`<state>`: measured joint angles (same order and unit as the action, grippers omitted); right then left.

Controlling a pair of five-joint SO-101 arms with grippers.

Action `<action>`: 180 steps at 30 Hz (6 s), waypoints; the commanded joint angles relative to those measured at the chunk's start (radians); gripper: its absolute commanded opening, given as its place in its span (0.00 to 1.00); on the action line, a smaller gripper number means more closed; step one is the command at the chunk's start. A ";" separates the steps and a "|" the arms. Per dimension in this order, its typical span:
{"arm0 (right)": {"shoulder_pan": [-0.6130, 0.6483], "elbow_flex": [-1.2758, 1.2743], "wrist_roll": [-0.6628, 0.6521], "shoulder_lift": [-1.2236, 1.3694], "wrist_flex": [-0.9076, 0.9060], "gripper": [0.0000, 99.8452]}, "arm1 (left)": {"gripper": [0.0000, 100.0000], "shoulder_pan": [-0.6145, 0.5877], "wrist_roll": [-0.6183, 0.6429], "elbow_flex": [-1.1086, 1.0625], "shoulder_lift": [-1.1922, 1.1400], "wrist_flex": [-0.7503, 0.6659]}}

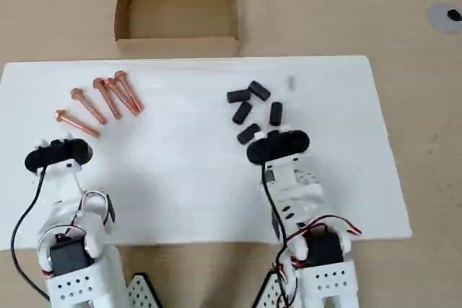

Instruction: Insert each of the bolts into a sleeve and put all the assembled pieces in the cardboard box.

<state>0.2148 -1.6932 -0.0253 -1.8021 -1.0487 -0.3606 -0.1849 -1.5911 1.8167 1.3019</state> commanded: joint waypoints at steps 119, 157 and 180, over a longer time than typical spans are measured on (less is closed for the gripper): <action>0.076 0.162 -0.009 -0.096 -0.097 0.01 | 0.07 -0.094 0.298 0.617 -0.389 -0.031; 0.116 1.745 -0.301 1.455 -0.486 0.01 | 0.08 -0.068 0.494 1.898 -2.055 0.327; 0.114 1.768 -0.448 1.583 -0.614 0.01 | 0.16 -0.124 0.308 2.062 -2.313 0.203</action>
<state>0.3207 0.0253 -0.4626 -0.2156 -1.6625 -0.4818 0.1297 0.4143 -0.5094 1.5290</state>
